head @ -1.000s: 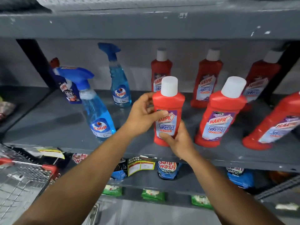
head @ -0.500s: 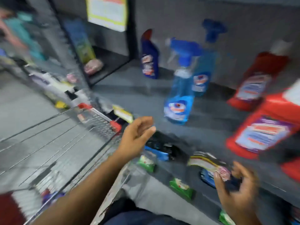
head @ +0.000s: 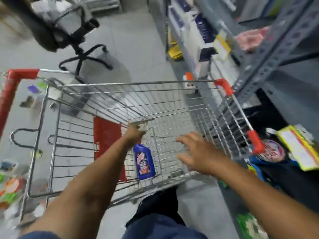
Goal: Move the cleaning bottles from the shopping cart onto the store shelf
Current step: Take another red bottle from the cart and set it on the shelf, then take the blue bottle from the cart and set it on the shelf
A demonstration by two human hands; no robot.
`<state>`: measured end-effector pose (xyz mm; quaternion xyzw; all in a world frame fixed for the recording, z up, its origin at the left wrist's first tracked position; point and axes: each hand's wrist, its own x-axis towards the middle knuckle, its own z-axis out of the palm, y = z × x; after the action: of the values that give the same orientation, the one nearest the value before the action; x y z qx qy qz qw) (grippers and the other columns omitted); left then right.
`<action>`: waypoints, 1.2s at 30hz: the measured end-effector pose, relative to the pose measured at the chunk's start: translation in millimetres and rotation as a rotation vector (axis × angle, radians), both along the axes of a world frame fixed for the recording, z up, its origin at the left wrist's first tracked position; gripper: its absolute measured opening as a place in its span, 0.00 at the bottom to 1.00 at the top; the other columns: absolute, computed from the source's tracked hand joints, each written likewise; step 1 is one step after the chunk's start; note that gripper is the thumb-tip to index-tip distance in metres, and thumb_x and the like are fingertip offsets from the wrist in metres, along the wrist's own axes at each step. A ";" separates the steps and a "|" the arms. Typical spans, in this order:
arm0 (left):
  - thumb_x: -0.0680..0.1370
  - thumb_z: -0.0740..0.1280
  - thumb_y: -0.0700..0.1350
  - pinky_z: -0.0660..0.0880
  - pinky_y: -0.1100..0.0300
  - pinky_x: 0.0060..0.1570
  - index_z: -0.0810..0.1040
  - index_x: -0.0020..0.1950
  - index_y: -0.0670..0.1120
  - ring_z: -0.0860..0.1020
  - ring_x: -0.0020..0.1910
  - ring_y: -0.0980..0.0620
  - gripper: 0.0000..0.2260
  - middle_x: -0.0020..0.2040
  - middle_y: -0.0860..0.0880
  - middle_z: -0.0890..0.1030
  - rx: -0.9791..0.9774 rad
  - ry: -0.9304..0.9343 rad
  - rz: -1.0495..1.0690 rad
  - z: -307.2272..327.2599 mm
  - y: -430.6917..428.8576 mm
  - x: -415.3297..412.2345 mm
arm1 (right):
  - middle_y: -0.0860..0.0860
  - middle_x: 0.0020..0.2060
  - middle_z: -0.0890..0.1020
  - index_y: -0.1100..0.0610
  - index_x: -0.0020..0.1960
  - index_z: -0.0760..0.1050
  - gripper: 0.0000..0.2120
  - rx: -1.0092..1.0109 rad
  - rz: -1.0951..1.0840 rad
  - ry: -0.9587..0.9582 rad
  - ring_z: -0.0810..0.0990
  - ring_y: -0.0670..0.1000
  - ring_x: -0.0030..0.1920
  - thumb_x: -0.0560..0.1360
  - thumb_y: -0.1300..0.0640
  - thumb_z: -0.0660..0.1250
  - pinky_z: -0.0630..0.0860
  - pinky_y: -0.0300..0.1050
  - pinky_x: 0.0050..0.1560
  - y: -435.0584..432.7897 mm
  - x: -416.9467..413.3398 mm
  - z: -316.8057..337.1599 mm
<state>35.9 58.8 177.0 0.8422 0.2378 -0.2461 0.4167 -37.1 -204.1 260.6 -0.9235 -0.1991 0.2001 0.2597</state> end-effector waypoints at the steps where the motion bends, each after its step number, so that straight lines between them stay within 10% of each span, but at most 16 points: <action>1: 0.75 0.66 0.40 0.78 0.53 0.44 0.75 0.53 0.40 0.75 0.42 0.45 0.08 0.43 0.41 0.77 0.003 0.091 -0.012 -19.4 7.2 -2.8 | 0.51 0.66 0.71 0.47 0.68 0.64 0.25 -0.093 0.079 0.104 0.74 0.55 0.62 0.72 0.46 0.66 0.73 0.51 0.59 22.6 21.4 -19.6; 6: 0.75 0.67 0.40 0.71 0.52 0.64 0.67 0.70 0.41 0.75 0.60 0.45 0.24 0.68 0.38 0.73 -0.017 0.284 -0.017 -91.1 28.4 -0.4 | 0.58 0.66 0.72 0.55 0.66 0.66 0.25 -0.313 0.206 0.482 0.75 0.60 0.61 0.72 0.53 0.68 0.75 0.52 0.59 98.8 59.6 -138.2; 11: 0.75 0.69 0.41 0.75 0.55 0.51 0.74 0.56 0.40 0.78 0.53 0.41 0.12 0.58 0.36 0.79 0.067 0.255 -0.018 -136.9 36.8 32.6 | 0.59 0.62 0.76 0.57 0.65 0.69 0.27 -0.368 0.203 0.758 0.76 0.60 0.60 0.71 0.47 0.70 0.74 0.49 0.59 144.6 54.5 -225.8; 16: 0.72 0.72 0.46 0.70 0.55 0.46 0.69 0.59 0.40 0.76 0.54 0.40 0.21 0.56 0.40 0.77 0.194 0.259 -0.146 -166.3 35.0 39.1 | 0.59 0.58 0.77 0.61 0.62 0.67 0.31 -0.294 -0.236 0.827 0.78 0.60 0.59 0.67 0.47 0.74 0.76 0.50 0.55 175.4 26.1 -271.6; 24: 0.72 0.71 0.49 0.73 0.46 0.60 0.73 0.57 0.43 0.76 0.54 0.44 0.18 0.55 0.42 0.78 0.267 0.379 -0.291 -168.3 41.2 40.7 | 0.46 0.39 0.84 0.48 0.38 0.76 0.19 -0.106 -0.417 0.991 0.81 0.49 0.40 0.54 0.47 0.81 0.78 0.44 0.47 142.0 19.8 -283.4; 36: 0.72 0.70 0.33 0.79 0.62 0.31 0.79 0.46 0.49 0.82 0.31 0.53 0.11 0.35 0.49 0.84 -0.605 -0.023 0.149 -0.6 -29.4 51.1 | 0.53 0.48 0.86 0.53 0.48 0.78 0.25 0.251 -0.332 0.654 0.84 0.55 0.49 0.56 0.46 0.81 0.79 0.57 0.56 37.0 83.1 -118.6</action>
<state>87.0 29.4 176.4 0.6629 0.2103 -0.2649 0.6680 46.0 -167.1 142.0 -0.7917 0.0236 0.4132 0.4494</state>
